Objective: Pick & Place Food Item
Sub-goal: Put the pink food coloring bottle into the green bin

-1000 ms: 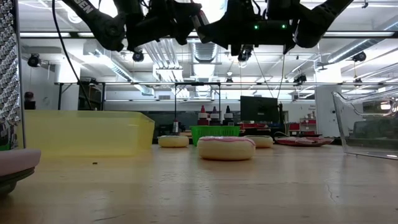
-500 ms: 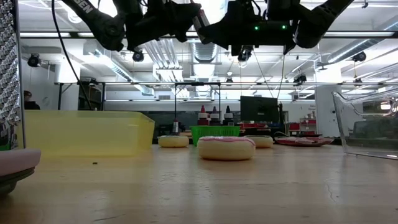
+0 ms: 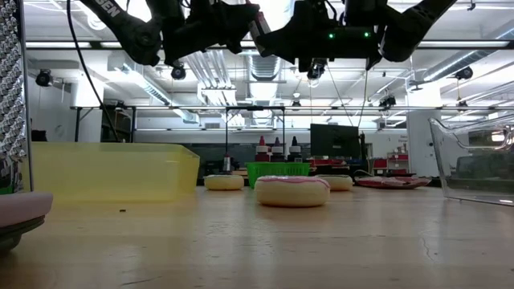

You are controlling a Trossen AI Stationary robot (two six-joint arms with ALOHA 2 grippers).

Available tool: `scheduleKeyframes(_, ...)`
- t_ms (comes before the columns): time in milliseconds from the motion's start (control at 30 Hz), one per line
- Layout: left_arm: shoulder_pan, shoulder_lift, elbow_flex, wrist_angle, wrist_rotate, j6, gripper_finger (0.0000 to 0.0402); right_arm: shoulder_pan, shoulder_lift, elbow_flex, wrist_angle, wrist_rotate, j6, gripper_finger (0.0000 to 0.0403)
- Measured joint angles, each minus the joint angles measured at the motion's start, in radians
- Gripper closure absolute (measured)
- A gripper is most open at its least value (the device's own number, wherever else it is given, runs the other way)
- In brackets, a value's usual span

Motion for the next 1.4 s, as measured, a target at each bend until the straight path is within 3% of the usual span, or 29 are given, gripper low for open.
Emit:
scheduleKeyframes(100, 0.000, 0.000, 0.000, -0.002, 0.003, 0.000, 0.0289, 0.000, 0.000, 0.000, -0.007, 0.000, 0.004, 0.0281)
scheduleKeyframes(333, -0.001, 0.002, 0.003, -0.010, 0.002, 0.010, 0.0289, -0.006, 0.002, 0.005, -0.103, 0.000, 0.041, 0.0186)
scheduleKeyframes(467, 0.007, 0.002, 0.003, -0.020, 0.001, 0.008, 0.0289, -0.006, 0.002, 0.005, -0.118, 0.002, 0.031, 0.0160)
scheduleKeyframes(700, 0.039, -0.004, 0.003, -0.120, 0.002, 0.015, 0.0289, -0.011, 0.002, -0.003, -0.203, 0.013, 0.005, 0.0161)
scheduleKeyframes(900, 0.064, -0.005, 0.023, -0.197, -0.068, 0.074, 0.0289, -0.013, -0.002, -0.037, -0.253, 0.024, 0.003, 0.0164)
scheduleKeyframes(1100, 0.061, -0.006, 0.077, -0.314, -0.114, 0.113, 0.0289, -0.017, -0.017, -0.068, -0.271, 0.104, -0.006, 0.0164)
scheduleKeyframes(1400, 0.054, 0.008, 0.092, -0.366, -0.294, 0.115, 0.0289, -0.013, -0.122, -0.191, -0.284, 0.197, 0.033, 0.0171)
